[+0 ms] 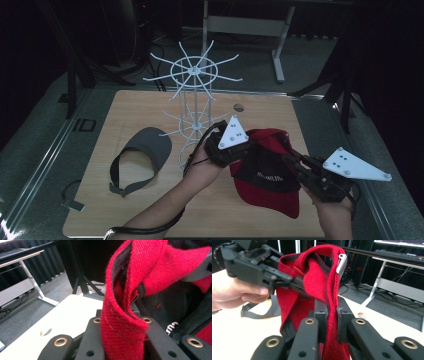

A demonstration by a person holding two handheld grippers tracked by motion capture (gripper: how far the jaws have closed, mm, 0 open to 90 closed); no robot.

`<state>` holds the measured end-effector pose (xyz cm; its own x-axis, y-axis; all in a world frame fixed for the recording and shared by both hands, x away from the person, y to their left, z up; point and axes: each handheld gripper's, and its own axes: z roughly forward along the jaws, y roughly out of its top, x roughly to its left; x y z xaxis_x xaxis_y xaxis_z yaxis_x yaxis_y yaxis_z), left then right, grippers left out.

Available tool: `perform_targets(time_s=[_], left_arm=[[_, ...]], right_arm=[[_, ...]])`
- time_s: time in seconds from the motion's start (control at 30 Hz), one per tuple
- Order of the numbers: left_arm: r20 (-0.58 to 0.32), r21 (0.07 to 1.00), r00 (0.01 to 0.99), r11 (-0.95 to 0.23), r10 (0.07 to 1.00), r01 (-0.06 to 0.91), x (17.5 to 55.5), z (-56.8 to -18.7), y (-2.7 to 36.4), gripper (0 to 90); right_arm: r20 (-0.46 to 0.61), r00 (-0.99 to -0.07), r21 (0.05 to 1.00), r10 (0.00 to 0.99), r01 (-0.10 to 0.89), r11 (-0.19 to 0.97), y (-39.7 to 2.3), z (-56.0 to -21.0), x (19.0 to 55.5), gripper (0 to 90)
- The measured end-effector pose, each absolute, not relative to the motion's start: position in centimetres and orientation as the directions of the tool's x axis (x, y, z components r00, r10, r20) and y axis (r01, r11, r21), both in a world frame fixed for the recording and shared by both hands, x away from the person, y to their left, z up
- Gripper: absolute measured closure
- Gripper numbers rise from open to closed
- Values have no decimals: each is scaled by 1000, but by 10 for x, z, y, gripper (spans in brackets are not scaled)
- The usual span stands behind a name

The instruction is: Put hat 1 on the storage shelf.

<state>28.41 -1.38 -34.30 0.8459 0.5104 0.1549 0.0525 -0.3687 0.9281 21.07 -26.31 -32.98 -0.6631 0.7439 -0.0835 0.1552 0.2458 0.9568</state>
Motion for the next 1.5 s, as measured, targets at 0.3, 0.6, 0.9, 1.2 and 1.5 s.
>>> perform_targets(time_s=[0.3,0.6,0.9,1.2,1.5], left_arm=[[200,929,827,-370,525,10,276,-333,-14,843],[232,920,847,-392,477,-31,280,-333,-6,842],[232,916,914,-390,332,-90,282,-335,9,840],[180,930,973,-348,145,-120,283,-338,15,838],[184,922,974,-367,134,-123,282,-338,11,836]], right_arm=[[-64,-675,965,735,146,218,-270,-333,203,621],[-52,-729,981,683,91,172,-282,-328,186,491],[-28,-748,977,663,120,177,-289,-329,198,516],[-34,-810,964,586,129,234,-264,-330,209,532],[-60,-843,932,535,145,333,-251,-340,220,840]])
